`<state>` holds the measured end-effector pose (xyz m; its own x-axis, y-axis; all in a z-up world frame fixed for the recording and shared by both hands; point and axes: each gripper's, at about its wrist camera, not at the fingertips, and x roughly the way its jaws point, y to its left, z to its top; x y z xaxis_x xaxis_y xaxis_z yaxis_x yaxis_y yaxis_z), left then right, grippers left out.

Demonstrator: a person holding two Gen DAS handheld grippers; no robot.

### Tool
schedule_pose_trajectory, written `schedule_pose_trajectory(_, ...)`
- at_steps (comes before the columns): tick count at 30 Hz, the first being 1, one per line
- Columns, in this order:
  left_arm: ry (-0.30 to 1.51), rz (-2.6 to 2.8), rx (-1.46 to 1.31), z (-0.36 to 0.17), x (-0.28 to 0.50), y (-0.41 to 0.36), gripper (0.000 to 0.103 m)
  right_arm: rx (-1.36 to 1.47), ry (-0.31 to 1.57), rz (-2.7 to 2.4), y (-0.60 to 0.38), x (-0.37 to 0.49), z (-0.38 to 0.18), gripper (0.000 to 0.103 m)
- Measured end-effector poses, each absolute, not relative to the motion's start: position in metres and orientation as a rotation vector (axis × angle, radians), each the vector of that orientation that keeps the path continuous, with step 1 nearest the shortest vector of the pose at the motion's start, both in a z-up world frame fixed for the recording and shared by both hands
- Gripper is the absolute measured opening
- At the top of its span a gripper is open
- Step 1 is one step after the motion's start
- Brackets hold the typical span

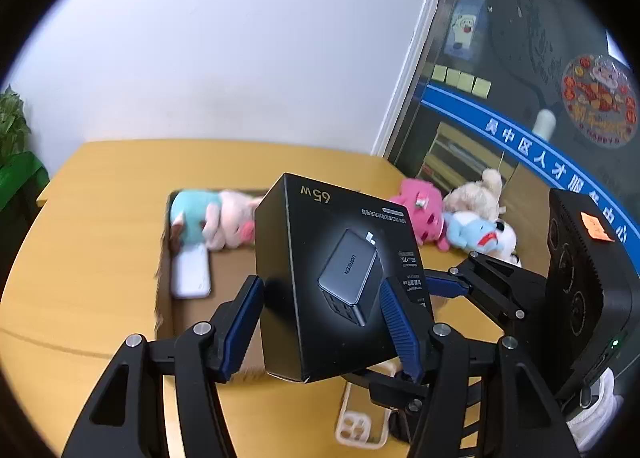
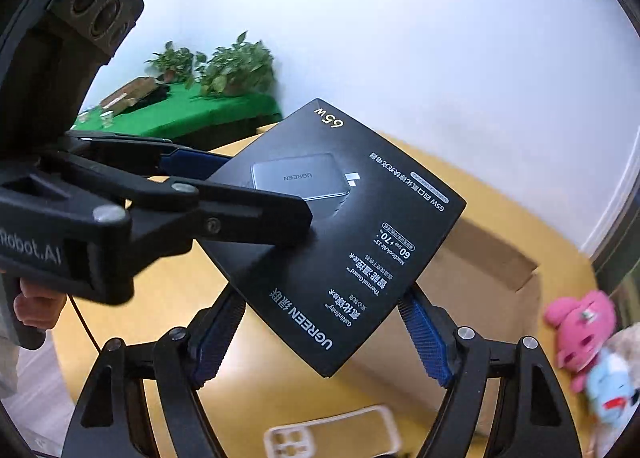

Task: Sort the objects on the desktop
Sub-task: 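Carry the black charger box into the cardboard box and open the left gripper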

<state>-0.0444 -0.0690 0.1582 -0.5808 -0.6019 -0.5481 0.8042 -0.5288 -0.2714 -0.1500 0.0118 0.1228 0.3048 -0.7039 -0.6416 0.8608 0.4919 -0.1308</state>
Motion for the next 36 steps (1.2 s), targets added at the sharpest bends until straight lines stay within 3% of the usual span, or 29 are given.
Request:
schedule_pose_trajectory(6,0.633,-2.158,0.471,0.178,-0.057,-0.089,0.059,0.225,0.715,-1.077,-0.017,-0.16,0.151,0.077)
schedule_pose_trajectory(12,0.675,-2.117,0.495,0.162,-0.05,-0.107,0.059,0.244,0.741,-1.045,-0.047,-0.158,0.147,0.077)
schedule_pose_trajectory(36,0.987,-1.783,0.882,0.016,-0.014,-0.188,0.059,0.64,0.931,-0.767,-0.156,-0.105,-0.018,0.072)
